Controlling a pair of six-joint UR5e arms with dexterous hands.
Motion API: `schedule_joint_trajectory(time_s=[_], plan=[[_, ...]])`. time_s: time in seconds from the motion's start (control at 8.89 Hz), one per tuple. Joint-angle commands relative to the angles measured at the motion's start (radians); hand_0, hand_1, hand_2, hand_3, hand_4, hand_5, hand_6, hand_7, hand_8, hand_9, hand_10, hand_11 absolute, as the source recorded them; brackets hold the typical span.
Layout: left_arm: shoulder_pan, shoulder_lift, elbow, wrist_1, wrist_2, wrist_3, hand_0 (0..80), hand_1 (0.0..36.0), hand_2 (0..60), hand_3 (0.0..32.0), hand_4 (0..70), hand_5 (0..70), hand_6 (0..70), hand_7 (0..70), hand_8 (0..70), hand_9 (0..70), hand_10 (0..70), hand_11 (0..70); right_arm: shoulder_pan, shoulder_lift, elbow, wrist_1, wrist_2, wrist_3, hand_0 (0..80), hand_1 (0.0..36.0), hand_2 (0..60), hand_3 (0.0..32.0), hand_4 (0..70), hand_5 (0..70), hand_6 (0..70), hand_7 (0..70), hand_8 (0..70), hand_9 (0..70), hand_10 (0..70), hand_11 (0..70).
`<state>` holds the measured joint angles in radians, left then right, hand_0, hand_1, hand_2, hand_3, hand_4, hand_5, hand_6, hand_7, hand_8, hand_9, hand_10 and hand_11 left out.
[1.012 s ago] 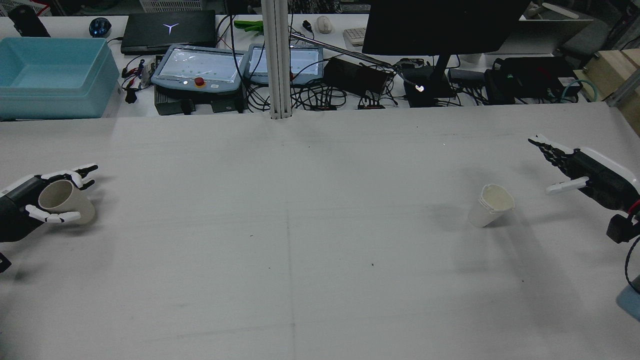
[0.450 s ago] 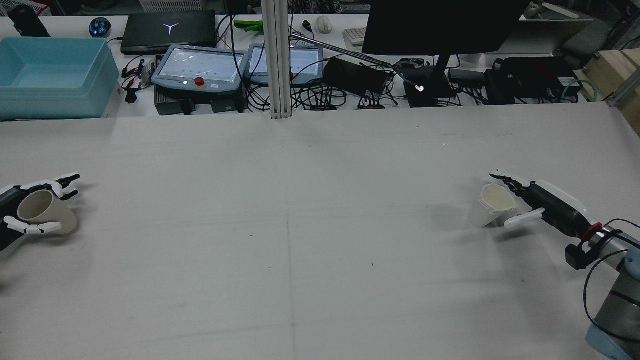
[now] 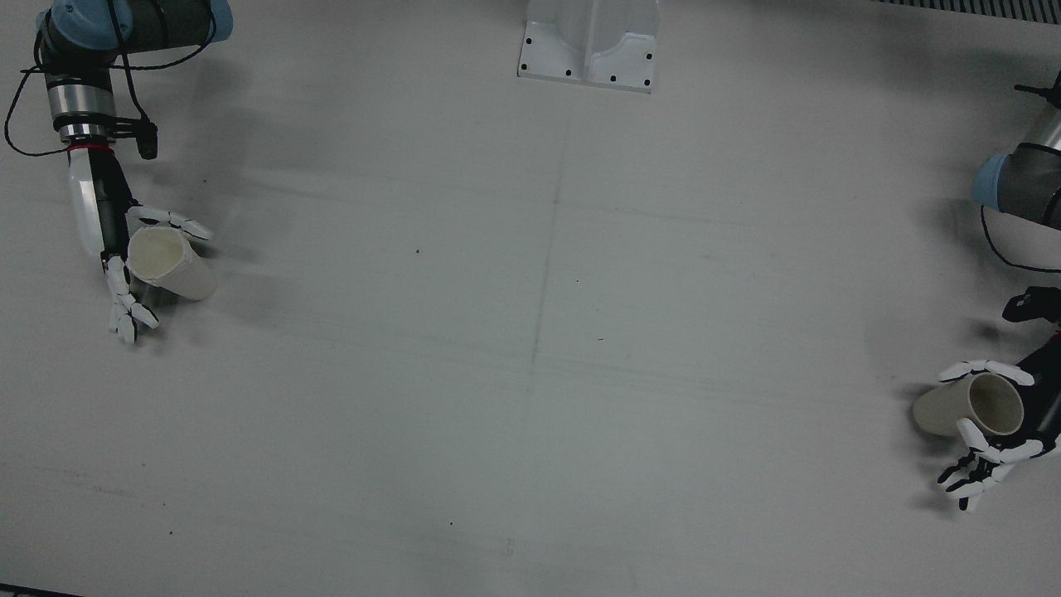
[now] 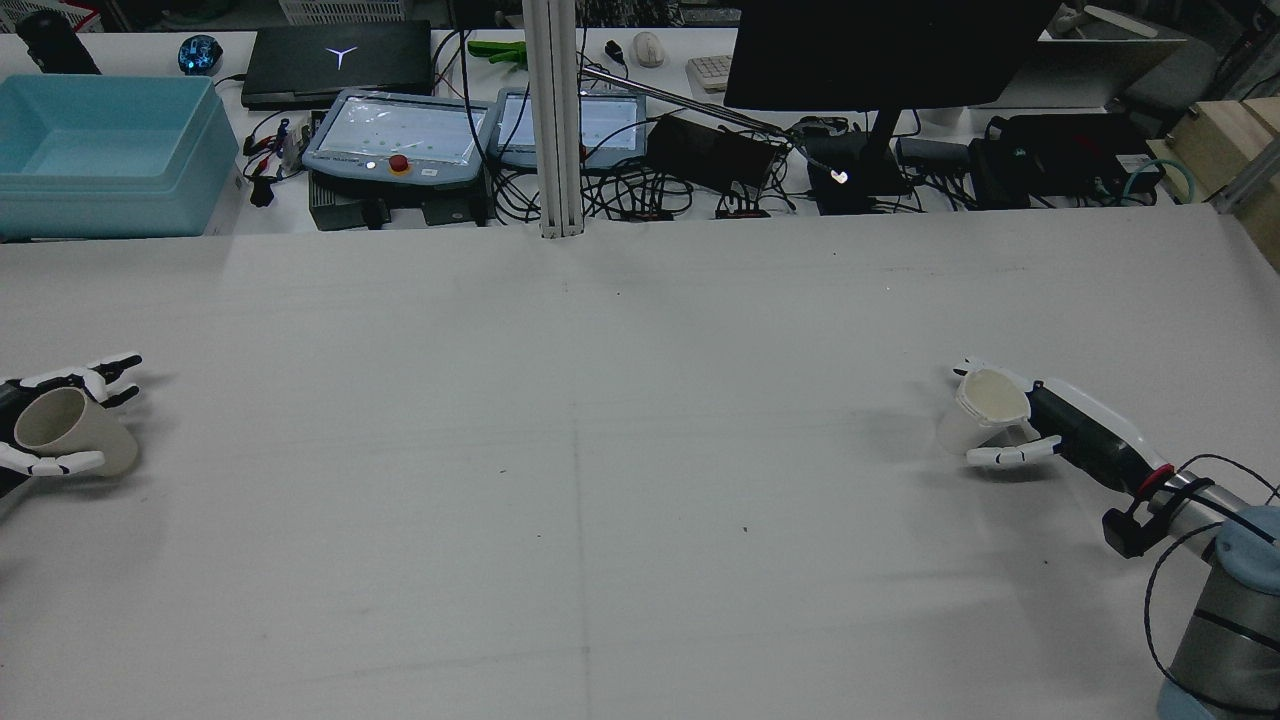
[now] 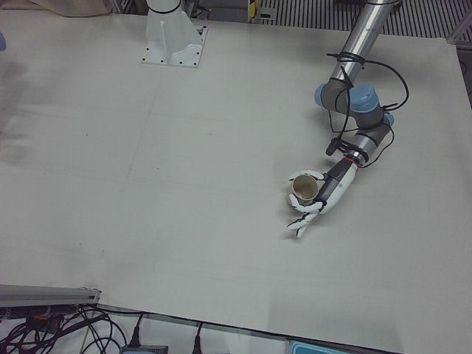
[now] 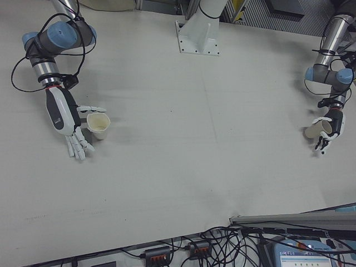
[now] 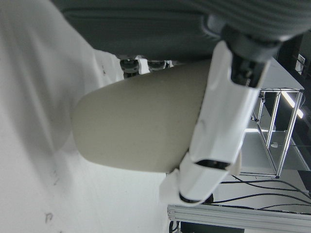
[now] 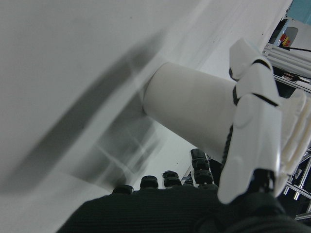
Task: Pour water
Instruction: 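Lift the cup in the right hand up off the table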
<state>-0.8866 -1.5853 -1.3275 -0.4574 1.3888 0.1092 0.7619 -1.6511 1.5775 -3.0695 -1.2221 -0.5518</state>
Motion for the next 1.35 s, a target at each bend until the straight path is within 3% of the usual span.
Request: schedule_joint_trajectory(time_s=[0.0,0.11,0.22,0.34,0.45,0.56,0.67,0.9,1.01,1.12,1.24], plan=[[0.0,0.031,0.001,-0.026,-0.002,0.0,80.0,36.0,60.0,0.0,55.2,70.0,8.0,17.7,3.3,2.2,5.9,12.7,-0.116,0.001,0.048,0.0,0.171,-0.005,56.6,31.9,44.5,0.0,0.1,24.0,0.0,13.3,4.2,3.6,0.0,2.1],[-0.002,0.034,0.001,-0.029,-0.002,0.0,80.0,36.0,60.0,0.0,55.3,70.0,8.2,17.8,3.3,2.2,5.9,12.7,-0.157,0.001,0.053,0.0,0.223,-0.005,58.2,35.5,60.0,0.0,9.4,26.5,0.0,17.6,5.3,6.1,2.4,6.7],[0.0,0.045,0.001,-0.035,-0.002,0.0,80.0,36.0,60.0,0.0,55.3,70.0,8.2,17.9,3.6,2.4,6.0,12.9,-0.186,0.001,0.07,-0.003,0.278,-0.005,61.9,36.0,60.0,0.0,18.9,32.0,5.7,24.2,7.2,9.9,5.1,10.9],[0.0,0.047,-0.002,-0.035,-0.011,-0.002,80.0,36.0,60.0,0.0,55.1,70.0,8.1,17.8,3.5,2.3,5.9,12.7,-0.199,0.001,0.094,-0.014,0.318,-0.005,76.8,36.0,60.0,0.0,27.9,44.1,16.4,35.3,14.2,19.2,10.6,19.3],[0.0,0.045,-0.01,-0.03,-0.011,-0.002,80.0,36.0,60.0,0.0,55.2,70.0,8.2,17.9,3.5,2.3,5.9,12.7,-0.194,-0.001,0.14,-0.05,0.32,0.0,80.0,36.0,60.0,0.0,31.1,58.6,28.7,47.4,24.3,32.2,18.6,31.7],[0.001,0.044,-0.015,-0.029,-0.011,-0.003,80.0,36.0,60.0,0.0,56.1,70.0,8.8,18.5,3.7,2.4,5.7,12.6,-0.182,-0.01,0.22,-0.101,0.322,0.007,80.0,36.0,60.0,0.0,27.7,70.0,41.1,61.3,38.1,49.4,30.8,48.3],[0.001,0.036,-0.025,-0.014,-0.01,-0.003,80.0,36.0,60.0,0.0,56.9,70.0,9.2,18.9,3.7,2.4,5.5,12.3,-0.143,-0.012,0.284,-0.159,0.32,0.024,80.0,36.0,60.0,0.0,26.7,70.0,45.4,64.5,42.0,54.1,35.1,53.9],[0.008,-0.007,-0.086,0.07,-0.001,0.0,80.0,36.0,60.0,0.0,59.6,70.0,10.5,19.6,3.8,2.5,5.2,11.8,-0.005,-0.001,0.405,-0.294,0.294,0.103,80.0,36.0,60.0,0.0,36.6,70.0,50.6,62.1,43.1,53.8,35.0,53.5],[0.008,-0.063,-0.096,0.115,0.001,0.003,80.0,36.0,60.0,0.0,61.8,70.0,11.5,20.3,3.6,2.6,5.3,11.8,0.066,0.038,0.474,-0.372,0.235,0.11,80.0,36.0,60.0,0.0,44.6,70.0,53.9,62.1,43.1,52.8,33.5,51.4],[0.009,-0.121,-0.117,0.17,0.001,0.013,80.0,36.0,60.0,0.0,61.6,70.0,11.3,20.1,3.3,2.6,5.2,11.7,0.185,0.171,0.481,-0.499,0.145,0.109,80.0,36.0,60.0,0.0,52.2,70.0,57.4,63.2,43.5,52.8,32.6,50.2],[0.05,-0.161,-0.148,0.218,0.001,0.035,80.0,36.0,60.0,0.0,60.0,70.0,10.7,19.7,3.2,2.5,5.1,11.6,0.27,0.276,0.48,-0.587,0.068,0.102,80.0,36.0,60.0,0.0,65.7,70.0,64.6,67.2,45.0,54.2,32.9,50.2]])
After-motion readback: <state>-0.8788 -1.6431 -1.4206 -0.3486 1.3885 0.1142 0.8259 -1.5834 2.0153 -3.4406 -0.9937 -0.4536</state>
